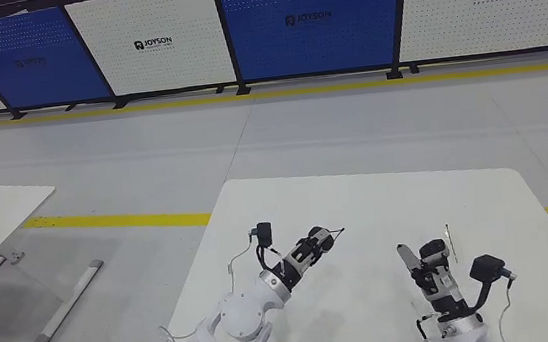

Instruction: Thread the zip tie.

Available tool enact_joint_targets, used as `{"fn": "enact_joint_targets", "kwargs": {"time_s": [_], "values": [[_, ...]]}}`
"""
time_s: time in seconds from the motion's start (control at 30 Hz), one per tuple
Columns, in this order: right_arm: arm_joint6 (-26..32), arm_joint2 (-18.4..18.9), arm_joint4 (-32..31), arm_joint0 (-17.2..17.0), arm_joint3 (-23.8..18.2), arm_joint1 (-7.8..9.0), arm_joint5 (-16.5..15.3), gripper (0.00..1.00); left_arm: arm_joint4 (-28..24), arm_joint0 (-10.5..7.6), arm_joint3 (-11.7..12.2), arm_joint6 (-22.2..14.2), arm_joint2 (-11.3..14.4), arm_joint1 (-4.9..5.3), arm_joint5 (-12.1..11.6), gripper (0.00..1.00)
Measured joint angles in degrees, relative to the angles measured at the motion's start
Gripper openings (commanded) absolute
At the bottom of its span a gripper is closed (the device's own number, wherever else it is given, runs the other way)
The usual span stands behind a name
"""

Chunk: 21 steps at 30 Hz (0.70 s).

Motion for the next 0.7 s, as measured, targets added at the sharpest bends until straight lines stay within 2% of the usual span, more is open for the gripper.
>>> {"fn": "enact_joint_targets", "kwargs": {"time_s": [0.07, 0.17, 0.33, 0.4, 0.5, 0.57, 0.63, 0.7], "values": [[0.5, 0.2, 1.8, 0.0, -0.1, -0.07, 0.0, 1.0, 0.0, 0.0, 0.0, 0.1, 0.0, -0.02, 0.0, 0.0], [-0.5, 2.1, 7.7, -0.2, -0.8, -0.14, 0.1, 1.0, -0.5, 0.18, 0.2, 0.9, -0.5, -0.05, 0.1, 0.0], [-2.9, 7.6, 14.6, -2.1, -1.6, 0.09, 0.8, 1.0, -2.6, -0.1, 1.5, 1.9, -1.8, -0.14, 0.7, 0.0], [-3.4, 9.5, 16.6, -2.7, -2.1, 0.15, 1.8, 1.0, -3.5, -0.19, 1.9, 2.0, -2.0, -0.21, 0.8, 0.0], [-3.3, 12.4, 19.6, -3.2, -3.1, 0.17, 5.2, 1.0, -4.6, -0.39, 2.8, 3.2, -2.4, -0.38, 0.9, 0.0], [-3.2, 13.3, 21.1, -3.3, -3.6, 0.1, 7.4, 1.0, -3.7, -0.54, 3.6, 5.4, -2.7, -0.47, 1.2, 0.0], [-2.8, 13.7, 22.7, -3.2, -4.0, -0.04, 10.0, 1.0, -0.9, -0.64, 4.5, 10.2, -2.5, -0.72, 1.7, 0.0], [-2.5, 13.8, 23.8, -2.9, -4.3, -0.15, 11.9, 1.0, -0.5, -0.71, 5.0, 12.8, -2.0, -0.99, 1.8, 0.0]]}}
